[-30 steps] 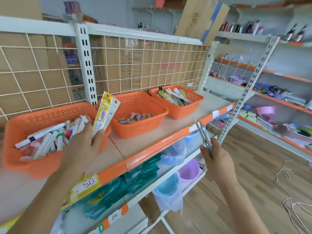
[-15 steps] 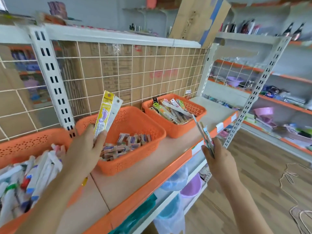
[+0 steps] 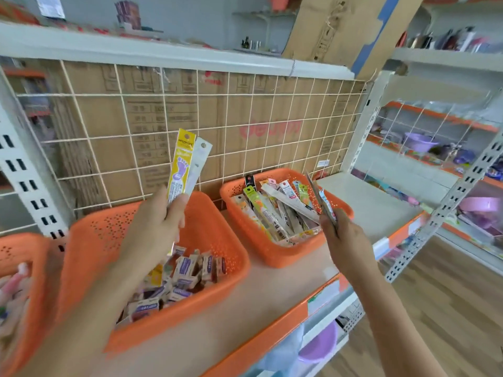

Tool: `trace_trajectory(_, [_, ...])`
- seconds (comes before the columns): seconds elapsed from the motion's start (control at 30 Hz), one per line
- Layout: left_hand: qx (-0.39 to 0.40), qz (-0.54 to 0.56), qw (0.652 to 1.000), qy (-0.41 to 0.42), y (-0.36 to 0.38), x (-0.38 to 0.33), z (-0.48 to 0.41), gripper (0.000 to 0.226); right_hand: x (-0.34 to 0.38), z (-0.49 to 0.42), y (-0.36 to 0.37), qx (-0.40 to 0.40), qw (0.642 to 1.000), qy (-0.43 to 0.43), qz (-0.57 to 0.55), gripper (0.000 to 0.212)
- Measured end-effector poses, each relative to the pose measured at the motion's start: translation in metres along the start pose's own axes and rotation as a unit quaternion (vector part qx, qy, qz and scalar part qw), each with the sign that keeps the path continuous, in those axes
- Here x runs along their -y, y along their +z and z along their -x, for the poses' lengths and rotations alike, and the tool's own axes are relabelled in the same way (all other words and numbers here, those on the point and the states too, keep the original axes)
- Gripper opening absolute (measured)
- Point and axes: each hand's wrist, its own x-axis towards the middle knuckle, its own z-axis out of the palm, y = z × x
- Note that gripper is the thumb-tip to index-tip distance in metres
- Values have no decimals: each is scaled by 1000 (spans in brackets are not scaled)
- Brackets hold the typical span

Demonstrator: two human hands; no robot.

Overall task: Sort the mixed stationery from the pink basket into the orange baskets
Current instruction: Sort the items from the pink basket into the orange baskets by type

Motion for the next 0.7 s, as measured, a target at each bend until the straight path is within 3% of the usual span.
trace_trajectory(0.17, [48, 78, 995, -37, 74, -23, -40, 29, -11, -69, 2, 34, 997, -54, -42, 17])
trace_trajectory(0.37, [26, 104, 990, -89, 161, -50, -75, 28, -15, -139, 16, 60, 983, -113, -132, 12])
trace_trajectory(0.47, [27, 111, 985, -127, 186, -53, -84, 12, -14, -156, 29, 95, 973, -131, -166, 16])
trace_trajectory(0.6, [44, 54, 984, -165, 204, -51, -86, 53, -25, -166, 50, 200, 956, -148, -158, 16])
trace_trajectory(0.7, [61, 19, 986, -157, 205, -45, -77, 60, -37, -167, 58, 248, 944, -170, -133, 6])
